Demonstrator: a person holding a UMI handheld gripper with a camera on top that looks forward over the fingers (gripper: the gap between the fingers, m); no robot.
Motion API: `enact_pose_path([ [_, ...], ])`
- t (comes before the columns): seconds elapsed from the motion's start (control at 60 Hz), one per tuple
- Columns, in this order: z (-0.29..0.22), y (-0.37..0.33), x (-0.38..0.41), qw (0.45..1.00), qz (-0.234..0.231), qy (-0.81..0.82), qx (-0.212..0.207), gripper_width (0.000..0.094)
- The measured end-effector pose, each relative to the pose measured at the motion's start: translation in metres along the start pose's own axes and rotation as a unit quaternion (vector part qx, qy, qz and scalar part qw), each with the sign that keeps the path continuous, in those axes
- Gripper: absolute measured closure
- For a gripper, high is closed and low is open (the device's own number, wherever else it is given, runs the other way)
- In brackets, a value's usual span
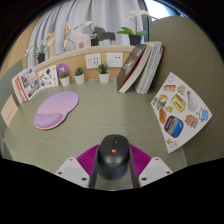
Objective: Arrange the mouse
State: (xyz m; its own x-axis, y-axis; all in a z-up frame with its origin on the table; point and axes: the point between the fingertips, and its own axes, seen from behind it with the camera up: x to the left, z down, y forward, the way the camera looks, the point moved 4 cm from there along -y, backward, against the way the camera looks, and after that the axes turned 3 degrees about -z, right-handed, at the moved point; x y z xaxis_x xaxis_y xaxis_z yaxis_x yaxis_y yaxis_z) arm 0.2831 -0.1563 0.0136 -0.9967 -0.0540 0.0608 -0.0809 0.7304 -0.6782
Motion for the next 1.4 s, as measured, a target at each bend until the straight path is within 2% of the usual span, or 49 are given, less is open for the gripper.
enact_pose_path([
  [0.1,0.0,0.001,0.0,1.0,0.003,0.005,0.003,0.047],
  [0.217,0.0,0.002,-0.001,1.0,0.003,0.007,0.014,0.0562],
  [0.35,-0.002,0.002,0.0,0.999,0.012,0.018,0.038,0.057],
  [0.467,-0.018,-0.004,0.001,0.997,0.044,0.013,0.055,0.057],
  [0.55,-0.072,-0.023,0.014,0.998,0.066,0.014,0.019,0.0569],
  [0.683,-0.192,-0.063,0.055,0.993,0.088,0.002,-0.074,0.0567],
  [0.8,-0.268,-0.07,0.111,0.99,0.067,0.004,-0.127,0.0569],
  [0.883,-0.292,-0.049,0.15,0.99,0.043,-0.004,-0.134,0.0572],
  [0.95,-0.292,-0.019,0.177,0.992,0.032,-0.012,-0.122,0.0572],
  [1.033,-0.274,0.027,0.204,0.996,0.017,-0.019,-0.088,0.0572],
  [1.267,-0.167,0.14,0.234,0.999,0.004,-0.028,0.039,0.057],
  [1.367,-0.136,0.159,0.237,0.998,0.005,-0.02,0.067,0.0567],
  [1.4,-0.138,0.159,0.237,0.998,0.006,-0.016,0.053,0.0567],
])
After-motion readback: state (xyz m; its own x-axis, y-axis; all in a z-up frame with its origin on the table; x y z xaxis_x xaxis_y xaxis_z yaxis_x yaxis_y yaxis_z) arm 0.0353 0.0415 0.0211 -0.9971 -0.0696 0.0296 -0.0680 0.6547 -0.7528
